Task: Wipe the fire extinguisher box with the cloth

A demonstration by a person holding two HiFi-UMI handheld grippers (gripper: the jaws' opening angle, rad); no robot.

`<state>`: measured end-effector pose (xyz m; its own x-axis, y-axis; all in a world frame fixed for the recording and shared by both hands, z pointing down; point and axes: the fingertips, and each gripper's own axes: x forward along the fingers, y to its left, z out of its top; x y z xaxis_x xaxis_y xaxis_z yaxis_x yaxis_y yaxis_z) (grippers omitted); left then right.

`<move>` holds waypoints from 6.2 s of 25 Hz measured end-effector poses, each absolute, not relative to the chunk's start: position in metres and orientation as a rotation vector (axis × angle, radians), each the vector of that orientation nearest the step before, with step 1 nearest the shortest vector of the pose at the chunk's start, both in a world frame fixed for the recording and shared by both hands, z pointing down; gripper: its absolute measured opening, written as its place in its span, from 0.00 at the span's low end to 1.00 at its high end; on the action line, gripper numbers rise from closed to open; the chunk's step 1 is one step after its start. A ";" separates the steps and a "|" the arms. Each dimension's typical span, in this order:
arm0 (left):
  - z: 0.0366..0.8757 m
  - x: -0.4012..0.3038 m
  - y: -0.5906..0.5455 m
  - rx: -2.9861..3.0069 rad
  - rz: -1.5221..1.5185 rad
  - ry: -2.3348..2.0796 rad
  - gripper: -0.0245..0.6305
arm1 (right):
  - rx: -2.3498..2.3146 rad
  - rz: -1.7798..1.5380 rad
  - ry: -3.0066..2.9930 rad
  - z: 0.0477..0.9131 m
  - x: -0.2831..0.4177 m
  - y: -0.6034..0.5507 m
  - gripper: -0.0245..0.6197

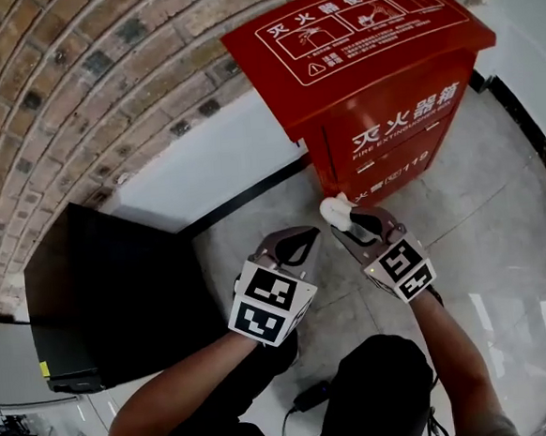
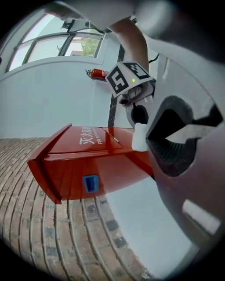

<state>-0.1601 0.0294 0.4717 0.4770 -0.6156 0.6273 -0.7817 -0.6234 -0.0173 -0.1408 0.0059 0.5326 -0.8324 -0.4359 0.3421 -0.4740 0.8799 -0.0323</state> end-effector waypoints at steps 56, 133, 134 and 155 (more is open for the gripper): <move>0.567 -0.160 -0.008 2.503 1.031 -0.980 0.04 | 1.485 0.533 -2.299 0.688 0.065 -0.134 0.20; 0.304 -0.215 -0.096 2.788 0.391 -1.240 0.18 | 0.524 0.091 -2.697 0.406 -0.097 0.010 0.26; 0.302 -0.221 -0.107 2.780 0.394 -1.273 0.18 | 0.533 0.099 -2.695 0.409 -0.094 0.010 0.26; 0.373 -0.284 -0.171 2.504 0.373 -1.756 0.18 | 0.586 0.261 -2.638 0.459 -0.059 0.033 0.21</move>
